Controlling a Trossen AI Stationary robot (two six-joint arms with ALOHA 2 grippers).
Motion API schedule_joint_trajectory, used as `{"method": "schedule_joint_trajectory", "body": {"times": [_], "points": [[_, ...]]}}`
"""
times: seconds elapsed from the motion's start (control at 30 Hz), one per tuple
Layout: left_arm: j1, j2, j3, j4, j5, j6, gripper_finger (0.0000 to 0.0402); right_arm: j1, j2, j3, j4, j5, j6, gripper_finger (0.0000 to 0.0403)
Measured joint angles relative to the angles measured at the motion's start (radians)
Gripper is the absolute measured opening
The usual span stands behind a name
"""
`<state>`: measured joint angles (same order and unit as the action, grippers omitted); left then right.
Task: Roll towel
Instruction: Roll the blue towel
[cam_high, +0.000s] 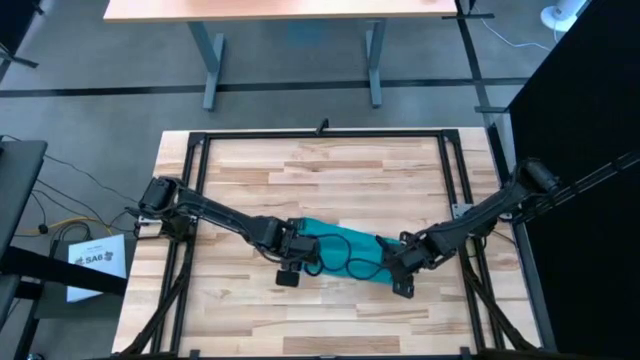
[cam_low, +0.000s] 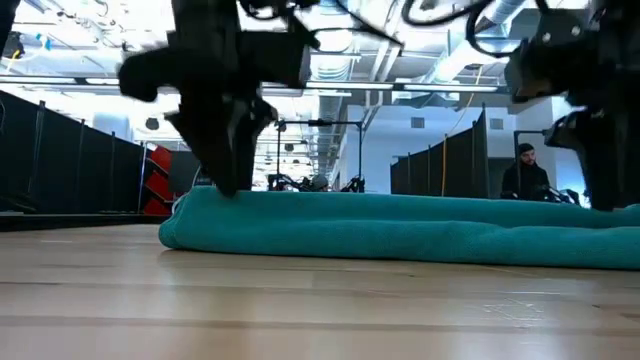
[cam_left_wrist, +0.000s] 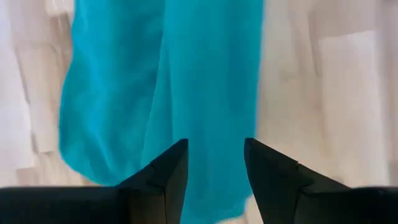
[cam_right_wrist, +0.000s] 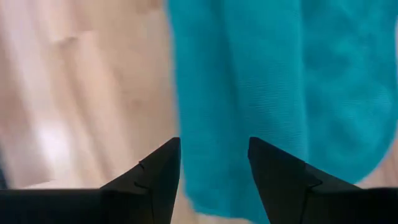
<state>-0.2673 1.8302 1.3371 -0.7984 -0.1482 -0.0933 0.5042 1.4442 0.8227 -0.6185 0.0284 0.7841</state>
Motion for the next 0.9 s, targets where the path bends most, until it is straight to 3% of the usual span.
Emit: {"method": "schedule_joint_trajectory", "body": {"times": [0.2, 0.37, 0.63, 0.9], "points": [[0.066, 0.006, -0.099, 0.044, -0.007, 0.024, 0.0141, -0.050, 0.056, -0.014, -0.032, 0.002, -0.041, 0.0177], [0.107, 0.007, -0.189, 0.196, -0.006, 0.029, 0.0141, -0.075, 0.068, -0.050, -0.019, 0.002, -0.049, 0.0177], [0.121, 0.007, -0.203, 0.217, -0.017, -0.010, 0.0141, -0.074, 0.067, -0.051, 0.014, 0.001, -0.083, 0.0177], [0.037, 0.001, -0.277, 0.213, -0.013, -0.335, 0.0141, -0.074, 0.067, -0.051, 0.018, 0.001, -0.183, 0.0177]]}}
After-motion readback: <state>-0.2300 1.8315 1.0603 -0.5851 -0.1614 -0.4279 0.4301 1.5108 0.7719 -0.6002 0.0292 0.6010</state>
